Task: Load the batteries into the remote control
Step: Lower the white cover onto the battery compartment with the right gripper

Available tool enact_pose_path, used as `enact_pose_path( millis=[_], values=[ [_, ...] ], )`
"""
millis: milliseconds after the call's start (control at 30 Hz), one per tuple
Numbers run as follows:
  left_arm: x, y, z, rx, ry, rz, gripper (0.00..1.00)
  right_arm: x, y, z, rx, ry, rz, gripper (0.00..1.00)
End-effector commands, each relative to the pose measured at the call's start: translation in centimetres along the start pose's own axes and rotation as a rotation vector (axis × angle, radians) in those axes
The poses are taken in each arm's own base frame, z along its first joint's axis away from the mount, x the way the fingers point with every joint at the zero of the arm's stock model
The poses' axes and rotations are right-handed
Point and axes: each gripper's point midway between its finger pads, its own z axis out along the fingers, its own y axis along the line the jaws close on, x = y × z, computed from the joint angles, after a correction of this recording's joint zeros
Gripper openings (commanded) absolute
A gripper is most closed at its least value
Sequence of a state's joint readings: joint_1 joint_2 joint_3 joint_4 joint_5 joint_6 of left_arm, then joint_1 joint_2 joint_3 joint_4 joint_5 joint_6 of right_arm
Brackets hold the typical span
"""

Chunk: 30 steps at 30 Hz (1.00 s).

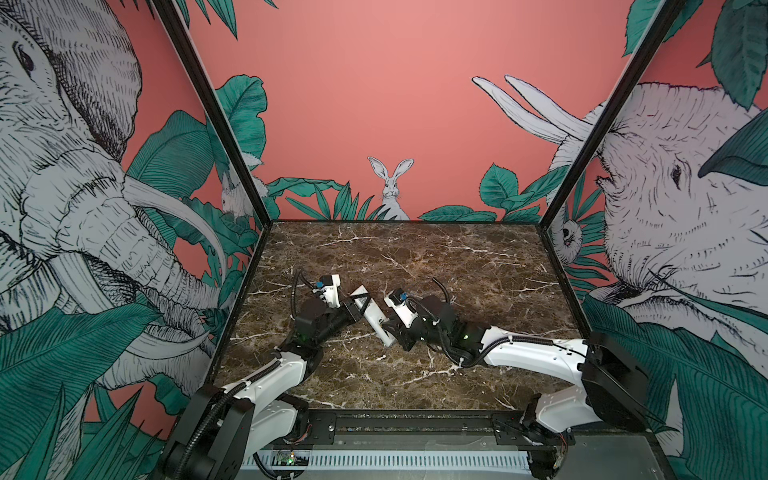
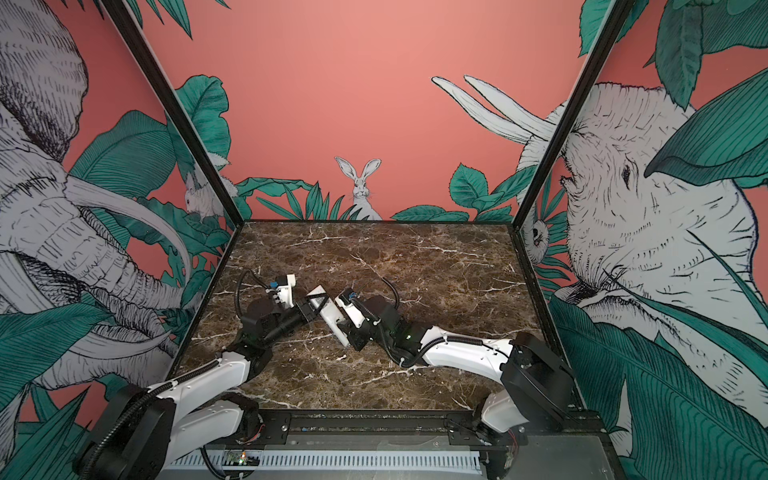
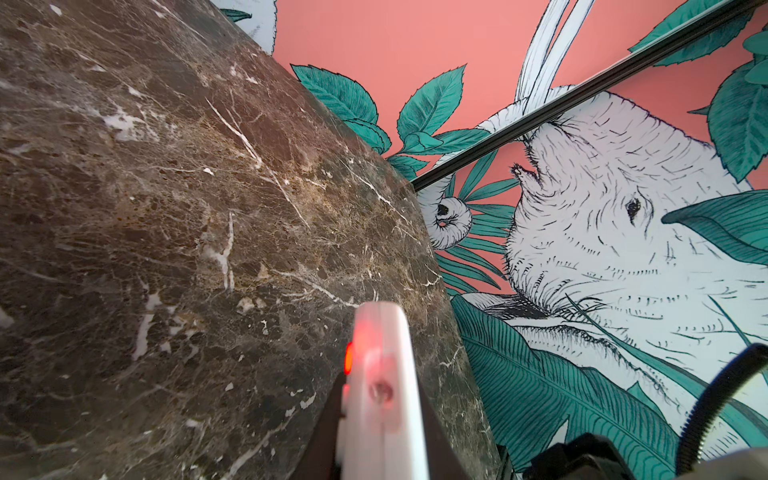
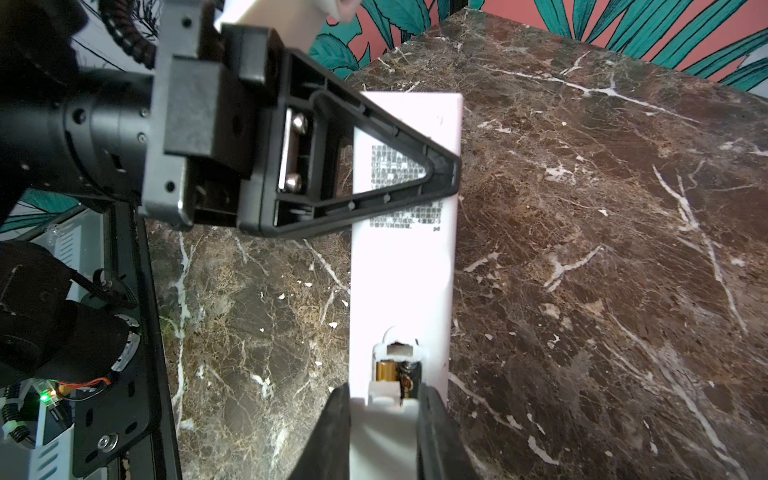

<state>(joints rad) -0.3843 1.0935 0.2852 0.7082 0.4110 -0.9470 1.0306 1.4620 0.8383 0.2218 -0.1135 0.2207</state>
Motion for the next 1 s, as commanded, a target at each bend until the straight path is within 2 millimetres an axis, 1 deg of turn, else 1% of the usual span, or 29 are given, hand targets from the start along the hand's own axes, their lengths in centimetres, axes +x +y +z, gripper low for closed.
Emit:
enact_pose_path(
  millis=[0,467,967],
  values=[
    [-0.72,-1.12,-0.38,0.047,-0.032,0.012,0.0,-0.79,0.69,0.21,-0.022,-0.039,-0.026,0.12],
    [-0.62,-1.14,-0.37,0.051,-0.03,0.012,0.0,-0.95,0.24,0.42,0.02,-0.03,-0.055,0.11],
    [-0.52,-1.05,-0.51,0.05,-0.031,0.009,0.0,-1.63,0.22,0.64,0.024,-0.046,-0.056,0.1]
  ],
)
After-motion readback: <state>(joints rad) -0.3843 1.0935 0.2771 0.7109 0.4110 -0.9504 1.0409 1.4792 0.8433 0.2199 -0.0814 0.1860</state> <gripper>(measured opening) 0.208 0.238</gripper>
